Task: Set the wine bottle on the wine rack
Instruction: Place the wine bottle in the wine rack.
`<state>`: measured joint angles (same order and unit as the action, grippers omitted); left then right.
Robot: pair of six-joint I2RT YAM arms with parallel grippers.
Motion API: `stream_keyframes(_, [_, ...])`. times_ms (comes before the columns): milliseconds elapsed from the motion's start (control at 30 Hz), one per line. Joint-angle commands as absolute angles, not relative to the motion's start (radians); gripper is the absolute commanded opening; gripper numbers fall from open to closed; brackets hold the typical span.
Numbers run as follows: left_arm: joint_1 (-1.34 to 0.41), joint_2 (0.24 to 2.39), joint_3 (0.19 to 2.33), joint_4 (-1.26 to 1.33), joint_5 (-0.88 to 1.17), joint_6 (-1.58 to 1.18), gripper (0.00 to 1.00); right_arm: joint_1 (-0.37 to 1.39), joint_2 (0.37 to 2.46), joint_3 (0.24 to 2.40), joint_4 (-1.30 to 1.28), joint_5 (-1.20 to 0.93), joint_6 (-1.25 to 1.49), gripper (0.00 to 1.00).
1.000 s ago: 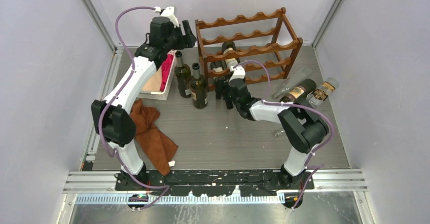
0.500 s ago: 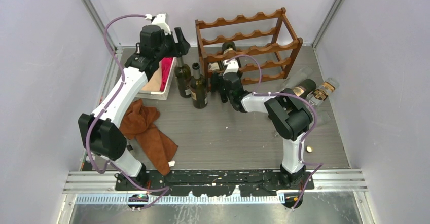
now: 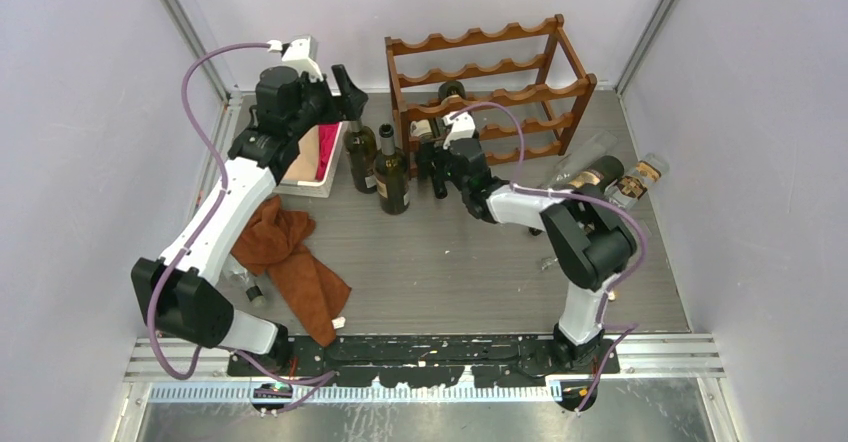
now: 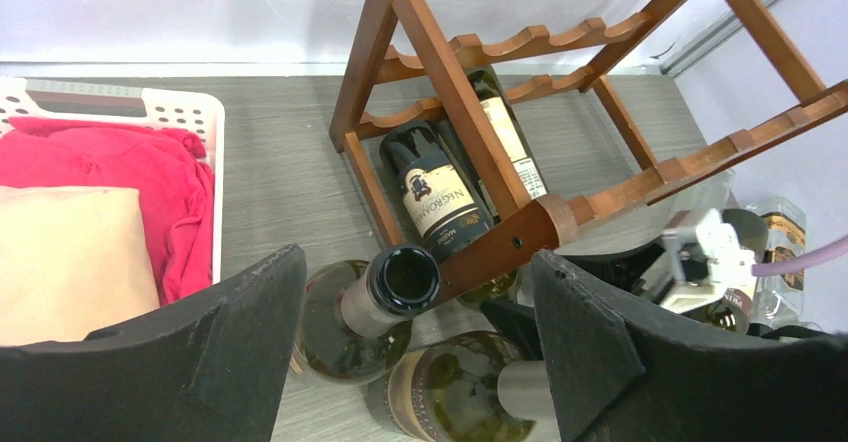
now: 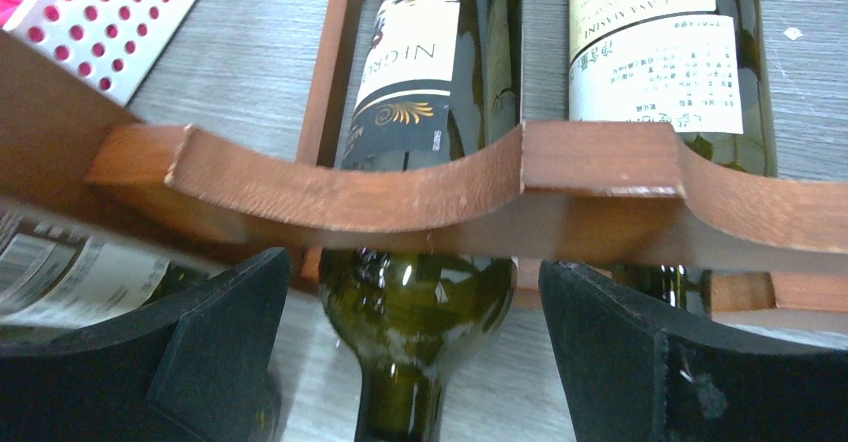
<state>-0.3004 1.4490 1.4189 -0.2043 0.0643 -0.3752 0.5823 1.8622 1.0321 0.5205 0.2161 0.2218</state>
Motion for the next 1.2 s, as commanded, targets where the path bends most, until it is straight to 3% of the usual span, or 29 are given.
stream_keyframes(0, [-0.295, 1.356, 1.371, -0.075, 0.082, -0.36, 0.83, 0.581, 1.667, 0.982, 0.496, 0.122, 0.194, 1.0])
stream_keyframes(267, [-0.295, 1.273, 1.274, -0.001, 0.12, -0.402, 0.96, 0.578, 1.475, 0.925, 0.26, -0.082, 0.201, 1.0])
stream_keyframes(433, [-0.295, 1.218, 1.201, 0.065, 0.143, -0.451, 0.96, 0.577, 1.459, 0.884, 0.228, -0.081, 0.287, 1.0])
stream_keyframes(1167, [-0.295, 1.125, 1.138, 0.053, 0.119, -0.547, 0.88, 0.547, 1.669, 0.926, 0.345, -0.003, 0.444, 0.52])
